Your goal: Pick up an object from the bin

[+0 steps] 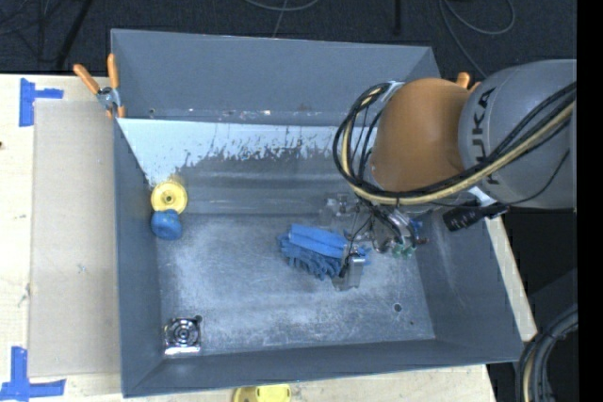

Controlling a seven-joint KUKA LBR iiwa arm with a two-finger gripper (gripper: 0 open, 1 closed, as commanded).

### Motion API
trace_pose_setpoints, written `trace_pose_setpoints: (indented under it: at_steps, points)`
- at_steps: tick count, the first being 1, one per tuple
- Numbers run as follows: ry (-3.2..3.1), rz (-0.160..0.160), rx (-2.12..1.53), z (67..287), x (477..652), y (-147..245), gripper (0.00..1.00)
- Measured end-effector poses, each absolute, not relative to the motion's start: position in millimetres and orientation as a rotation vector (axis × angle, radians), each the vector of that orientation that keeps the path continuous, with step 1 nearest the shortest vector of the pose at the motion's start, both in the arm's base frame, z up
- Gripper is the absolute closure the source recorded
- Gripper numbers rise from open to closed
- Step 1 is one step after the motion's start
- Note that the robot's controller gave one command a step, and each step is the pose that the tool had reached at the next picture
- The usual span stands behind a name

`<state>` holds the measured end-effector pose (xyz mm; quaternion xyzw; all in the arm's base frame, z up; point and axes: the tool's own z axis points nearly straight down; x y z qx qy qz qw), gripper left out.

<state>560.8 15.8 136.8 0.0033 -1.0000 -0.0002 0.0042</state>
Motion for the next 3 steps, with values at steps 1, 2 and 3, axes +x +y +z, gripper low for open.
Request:
trace_pose_setpoints:
  at_steps: [1,2,3]
  points:
    - [-3.141,-0.001,0.009,141.3,562.6,15.7,0.0]
    - [-3.109,-0.001,-0.455,78.4,568.1,13.1,0.0]
    - [-3.111,0.001,-0.429,59.8,569.9,15.0,0.0]
